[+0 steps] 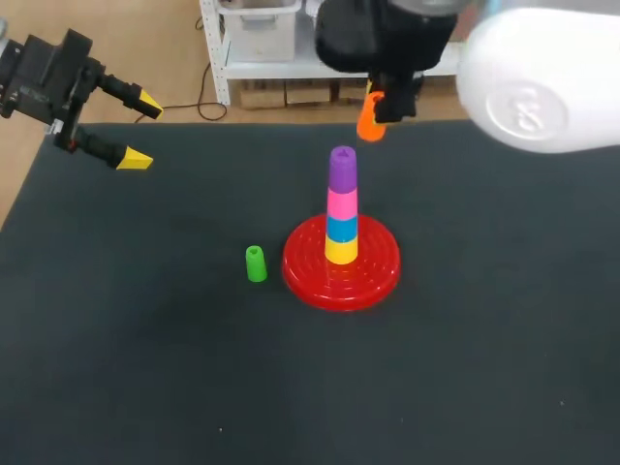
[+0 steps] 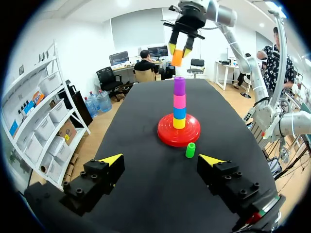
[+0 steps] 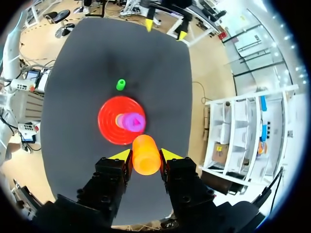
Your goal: Pick up and stack the cylinders on the red base in this order: pink,purple,orange,green
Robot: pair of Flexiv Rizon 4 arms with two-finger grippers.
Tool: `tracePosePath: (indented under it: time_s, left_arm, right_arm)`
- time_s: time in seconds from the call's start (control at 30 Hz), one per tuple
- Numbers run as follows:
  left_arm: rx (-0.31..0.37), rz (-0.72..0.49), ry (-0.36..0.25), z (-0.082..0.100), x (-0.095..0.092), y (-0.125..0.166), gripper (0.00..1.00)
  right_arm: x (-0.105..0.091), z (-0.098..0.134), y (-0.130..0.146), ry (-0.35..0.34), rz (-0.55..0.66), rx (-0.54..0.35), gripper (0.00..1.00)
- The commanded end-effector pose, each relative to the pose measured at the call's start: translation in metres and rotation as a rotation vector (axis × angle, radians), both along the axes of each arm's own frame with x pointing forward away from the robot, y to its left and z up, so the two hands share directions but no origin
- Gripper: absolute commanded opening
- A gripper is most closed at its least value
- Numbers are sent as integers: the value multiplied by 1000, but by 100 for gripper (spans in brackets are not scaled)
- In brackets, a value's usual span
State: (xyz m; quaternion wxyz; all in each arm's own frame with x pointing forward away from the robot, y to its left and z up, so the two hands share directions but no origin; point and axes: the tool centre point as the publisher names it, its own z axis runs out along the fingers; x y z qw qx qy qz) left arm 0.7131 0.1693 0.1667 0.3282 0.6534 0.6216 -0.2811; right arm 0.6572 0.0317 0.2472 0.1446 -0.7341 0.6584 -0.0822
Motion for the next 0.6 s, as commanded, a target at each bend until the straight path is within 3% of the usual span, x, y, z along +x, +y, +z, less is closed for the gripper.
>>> tracePosePath:
  time_s: [0.03,0.6]
  left_arm:
    - [0,-1,-1,-1,1,0,100]
    - [0,-1,-1,-1,1,0,100]
  right_arm:
    - [4,-6,12,25,11,-18,0]
    - [3,-14,25,96,45,-26,0]
